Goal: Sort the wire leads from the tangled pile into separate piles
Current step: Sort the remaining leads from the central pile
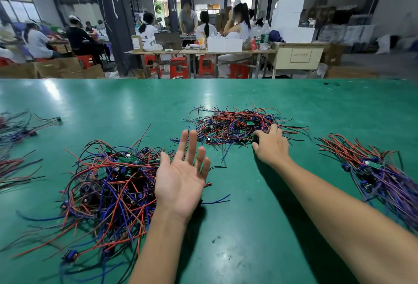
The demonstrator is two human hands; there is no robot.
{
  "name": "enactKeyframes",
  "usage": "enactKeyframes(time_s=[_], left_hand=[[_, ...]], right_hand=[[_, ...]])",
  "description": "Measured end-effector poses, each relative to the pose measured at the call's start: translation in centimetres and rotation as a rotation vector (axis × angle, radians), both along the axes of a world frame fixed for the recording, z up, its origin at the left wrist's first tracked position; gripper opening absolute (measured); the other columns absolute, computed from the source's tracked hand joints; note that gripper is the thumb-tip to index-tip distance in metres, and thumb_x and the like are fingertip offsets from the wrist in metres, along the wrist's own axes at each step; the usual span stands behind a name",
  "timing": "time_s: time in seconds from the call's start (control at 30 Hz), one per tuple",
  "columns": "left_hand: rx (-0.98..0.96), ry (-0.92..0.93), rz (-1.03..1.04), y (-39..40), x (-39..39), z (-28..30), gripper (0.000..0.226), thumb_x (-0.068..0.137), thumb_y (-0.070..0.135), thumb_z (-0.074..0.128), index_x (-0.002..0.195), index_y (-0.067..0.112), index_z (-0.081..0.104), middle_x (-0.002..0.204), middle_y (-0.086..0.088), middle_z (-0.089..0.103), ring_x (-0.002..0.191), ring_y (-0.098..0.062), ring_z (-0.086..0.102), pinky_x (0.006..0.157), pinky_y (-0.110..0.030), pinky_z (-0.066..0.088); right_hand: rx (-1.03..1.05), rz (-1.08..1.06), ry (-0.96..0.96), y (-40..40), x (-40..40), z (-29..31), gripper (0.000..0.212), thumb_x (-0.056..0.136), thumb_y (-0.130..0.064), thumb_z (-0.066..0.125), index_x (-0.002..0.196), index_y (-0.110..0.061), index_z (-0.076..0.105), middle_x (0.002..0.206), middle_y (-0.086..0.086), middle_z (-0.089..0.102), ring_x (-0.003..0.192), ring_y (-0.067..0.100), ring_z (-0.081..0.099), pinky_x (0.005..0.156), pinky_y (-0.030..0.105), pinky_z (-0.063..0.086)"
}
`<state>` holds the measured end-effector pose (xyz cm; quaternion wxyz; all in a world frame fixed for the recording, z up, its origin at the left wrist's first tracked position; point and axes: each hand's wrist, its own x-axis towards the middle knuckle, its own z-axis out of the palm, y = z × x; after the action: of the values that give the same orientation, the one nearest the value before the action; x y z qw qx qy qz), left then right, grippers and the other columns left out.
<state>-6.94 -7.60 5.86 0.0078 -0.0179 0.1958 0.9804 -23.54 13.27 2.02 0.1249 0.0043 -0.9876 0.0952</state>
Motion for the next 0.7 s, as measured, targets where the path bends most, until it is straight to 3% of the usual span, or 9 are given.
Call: enactKeyframes(time_s=[0.1,0.2,0.3,0.4,0.5,0.6,0.7], left_hand=[[-0.071,-0.009,-0.047,0.3,-0.1,-0.2,0.051,0.105,0.051,0.023,0.128,0.026,0.060,0.110,0.007,0.074,0.074,-0.014,0.064,0.064,-0.027,0.054],[-0.261,-0.026,-0.051,1.1,-0.4,-0.4,0.042,0.105,0.043,0.029,0.119,0.026,0.064,0.105,0.006,0.075,0.070,-0.012,0.063,0.070,-0.029,0.046],[-0.656,-0.084,-0.047,2.3,-0.1,-0.8,0.039,0.105,0.037,0.032,0.114,0.023,0.067,0.101,0.004,0.077,0.065,-0.011,0.063,0.066,-0.028,0.044],[-1.054,-0.213,-0.072,4.0,0.2,-1.5,0.032,0.102,0.031,0.044,0.111,0.018,0.071,0.096,0.004,0.078,0.058,-0.011,0.061,0.053,-0.020,0.045],[-1.068,-0.245,-0.070,5.6,0.3,-1.8,0.027,0.102,0.030,0.051,0.104,0.011,0.070,0.096,-0.003,0.077,0.056,-0.014,0.063,0.046,-0.017,0.048],[-0.943,-0.120,-0.055,6.7,0.7,-2.2,0.021,0.100,0.025,0.059,0.100,0.008,0.071,0.092,-0.006,0.077,0.066,-0.016,0.070,0.061,-0.022,0.057],[-0.937,-0.024,-0.014,6.8,1.0,-2.5,0.018,0.098,0.013,0.062,0.109,0.002,0.070,0.093,-0.011,0.078,0.075,-0.015,0.072,0.073,-0.023,0.060]], right_hand=[[0.055,0.052,0.125,0.6,-0.5,-0.6,0.030,0.094,-0.047,0.064,0.112,-0.023,0.064,0.121,0.009,0.051,0.116,0.027,0.044,0.091,0.038,0.039],[0.070,0.181,0.213,0.9,0.8,-1.1,0.028,0.095,-0.048,0.061,0.102,-0.021,0.063,0.111,0.003,0.064,0.110,0.025,0.051,0.090,0.038,0.035],[-0.104,0.268,0.283,1.0,4.0,-1.3,0.024,0.096,-0.040,0.063,0.095,-0.016,0.059,0.089,0.004,0.069,0.093,0.027,0.059,0.085,0.038,0.036],[-0.176,0.313,0.502,1.1,7.9,-1.3,0.017,0.093,-0.028,0.069,0.088,-0.014,0.062,0.084,0.003,0.069,0.082,0.028,0.063,0.075,0.039,0.043],[-0.137,0.388,0.645,1.3,11.7,-1.2,0.019,0.095,-0.028,0.066,0.082,-0.014,0.064,0.080,-0.001,0.070,0.074,0.026,0.064,0.065,0.039,0.049],[-0.102,0.504,0.716,2.0,14.9,-1.7,0.026,0.099,-0.027,0.059,0.078,-0.013,0.063,0.073,0.001,0.064,0.065,0.028,0.061,0.058,0.041,0.050],[-0.199,0.590,0.660,2.7,17.0,-1.8,0.015,0.097,-0.020,0.068,0.085,-0.012,0.067,0.091,-0.001,0.070,0.081,0.022,0.069,0.069,0.039,0.056]])
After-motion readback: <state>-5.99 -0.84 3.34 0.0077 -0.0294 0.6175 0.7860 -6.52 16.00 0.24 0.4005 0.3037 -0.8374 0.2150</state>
